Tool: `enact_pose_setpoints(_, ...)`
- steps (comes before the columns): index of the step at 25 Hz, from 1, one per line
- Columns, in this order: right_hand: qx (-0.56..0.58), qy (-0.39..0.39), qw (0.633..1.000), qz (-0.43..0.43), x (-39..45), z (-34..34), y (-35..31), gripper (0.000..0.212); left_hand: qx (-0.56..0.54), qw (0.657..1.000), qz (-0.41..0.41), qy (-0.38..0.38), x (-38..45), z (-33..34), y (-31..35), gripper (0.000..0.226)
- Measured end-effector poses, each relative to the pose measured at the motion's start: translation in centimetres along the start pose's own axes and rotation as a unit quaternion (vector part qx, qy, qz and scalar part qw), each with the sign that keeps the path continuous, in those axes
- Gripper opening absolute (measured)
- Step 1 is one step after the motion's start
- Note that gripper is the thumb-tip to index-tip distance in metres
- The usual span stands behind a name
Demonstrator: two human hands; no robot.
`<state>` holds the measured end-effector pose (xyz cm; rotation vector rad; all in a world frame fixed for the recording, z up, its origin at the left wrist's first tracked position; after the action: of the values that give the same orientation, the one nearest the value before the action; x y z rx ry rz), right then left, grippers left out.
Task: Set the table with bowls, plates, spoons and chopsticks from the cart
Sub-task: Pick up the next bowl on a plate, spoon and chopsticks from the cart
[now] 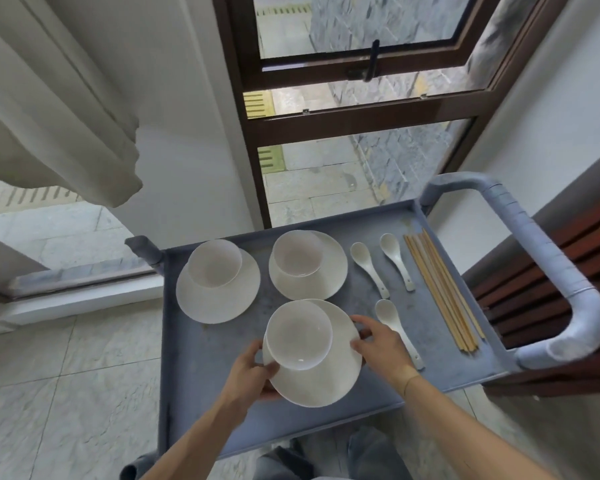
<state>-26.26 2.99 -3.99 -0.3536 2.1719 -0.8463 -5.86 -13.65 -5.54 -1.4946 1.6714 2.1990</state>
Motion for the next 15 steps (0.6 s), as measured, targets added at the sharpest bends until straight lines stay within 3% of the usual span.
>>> enact_pose_setpoints(3,-0.012,0.066,0.997,-0.046,0.4,-3.3,1.1,0.019,-0.017,0.999,-0.003,0.037,-0.2,3.0,0.0,0.037)
enact_pose_setpoints(6,-0.082,0.180,0.978,-0.072,1.0,-7.2,2.8,0.026,-0.033,0.997,-0.001,0.074,-0.5,5.2,-0.2,0.036)
enact_pose_setpoints(9,-0.187,0.119,0.974,-0.045,2.1,-8.6,4.9,0.047,-0.041,0.994,-0.006,0.102,-1.1,7.2,-0.4,0.035)
enact_pose_setpoints(11,-0.253,0.071,0.964,-0.034,2.5,-8.5,5.6,0.043,-0.047,0.991,-0.010,0.123,-1.4,8.2,-0.6,0.037)
enact_pose_setpoints(15,-0.275,0.041,0.960,-0.041,3.2,-7.8,5.0,0.030,-0.053,0.989,-0.007,0.140,-1.8,9.0,-0.7,0.034)
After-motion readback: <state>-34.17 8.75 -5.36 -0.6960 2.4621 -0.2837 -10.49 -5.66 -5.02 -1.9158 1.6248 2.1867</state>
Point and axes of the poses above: each hand's wrist, its own x-axis towards the middle knuckle, its own z-axis out of the palm, y = z × x, the point moved 4 cm from there along x, towards the middle knuckle, and after that the axes turned 4 degrees about z, right-handed, at the moved point
